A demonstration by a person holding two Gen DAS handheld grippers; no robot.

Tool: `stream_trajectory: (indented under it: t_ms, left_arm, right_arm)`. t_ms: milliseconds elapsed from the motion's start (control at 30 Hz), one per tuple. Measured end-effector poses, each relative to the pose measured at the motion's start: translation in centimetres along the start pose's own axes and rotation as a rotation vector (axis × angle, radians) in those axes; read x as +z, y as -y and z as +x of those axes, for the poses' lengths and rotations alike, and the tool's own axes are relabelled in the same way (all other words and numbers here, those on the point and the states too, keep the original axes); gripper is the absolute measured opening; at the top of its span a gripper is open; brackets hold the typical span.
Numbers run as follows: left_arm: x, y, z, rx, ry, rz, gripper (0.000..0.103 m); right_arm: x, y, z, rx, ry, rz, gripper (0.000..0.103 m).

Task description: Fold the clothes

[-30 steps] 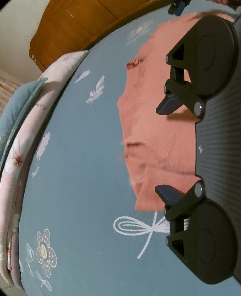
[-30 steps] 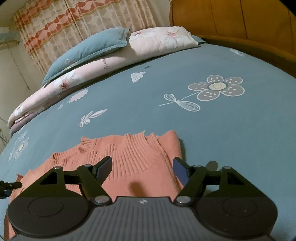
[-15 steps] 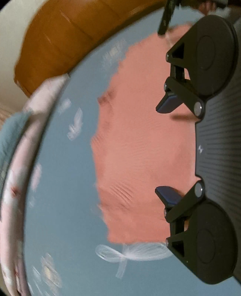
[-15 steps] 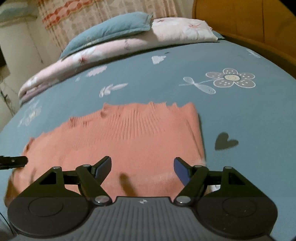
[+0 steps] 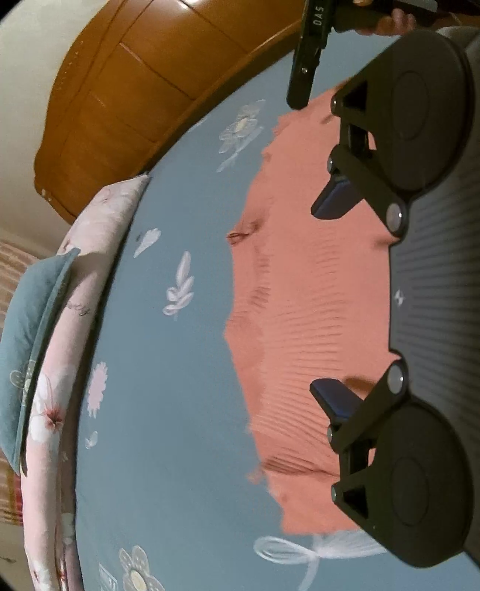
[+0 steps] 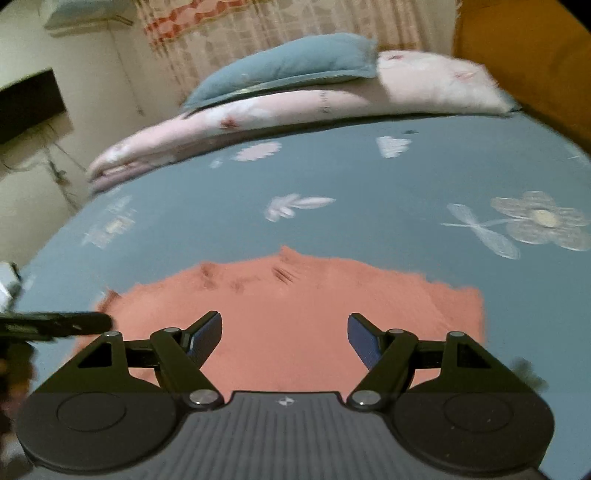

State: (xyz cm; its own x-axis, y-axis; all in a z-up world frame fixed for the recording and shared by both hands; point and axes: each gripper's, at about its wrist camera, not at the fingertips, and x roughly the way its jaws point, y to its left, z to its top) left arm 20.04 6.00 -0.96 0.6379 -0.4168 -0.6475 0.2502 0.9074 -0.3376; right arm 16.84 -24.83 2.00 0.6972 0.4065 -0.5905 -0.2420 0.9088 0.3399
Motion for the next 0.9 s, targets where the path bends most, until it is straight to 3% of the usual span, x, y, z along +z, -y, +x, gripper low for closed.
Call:
stream_trajectory:
  t_ms: [200, 333, 400, 533, 633, 733, 833, 900]
  left_arm:
    - [1.9, -2.4, 3.2, 0.029, 0.063, -0.030, 0.096]
    - [0.0, -4.7, 4.6, -0.028, 0.088, -0.046, 0.096]
    - [-0.8, -5.8, 4.8, -0.056, 0.103, -0.055, 0.096]
    - [-0.5, -6.6, 3.7, -0.079, 0.139, -0.085, 0.096]
    - [-0.5, -7.3, 3.1, -0.046, 0.161, -0.109, 0.097]
    - [-0.5, -8.1, 2.7, -0.037, 0.181, -0.150, 0.097]
    - [-0.2, -8.6, 2.2, -0.028, 0.196, -0.161, 0.097]
    - [-0.2, -8.8, 2.2, -0.029, 0.193, -0.155, 0.097]
  right_arm:
    - [3.0, -1.2, 7.4, 0.013, -0.053, -0.074, 0.081]
    - [2.5, -1.9, 12.9, -0.020, -0.141, -0.172, 0.081]
    - [1.9, -2.1, 15.0, -0.067, -0.140, -0.243, 0.083]
    - [2.4, -3.9, 15.3, -0.113, -0.112, -0.301, 0.084]
    - [2.4, -6.5, 14.2, -0.022, -0.111, -0.357, 0.085]
    - [2.0, -8.6, 14.9, 0.083, -0.191, -0.380, 0.085]
    - [2.3, -9.7, 15.7, 0.054, -0.195, -0.477, 0.084]
    - [3.3, -10.0, 16.0, 0.050, -0.194, -0.531, 0.078]
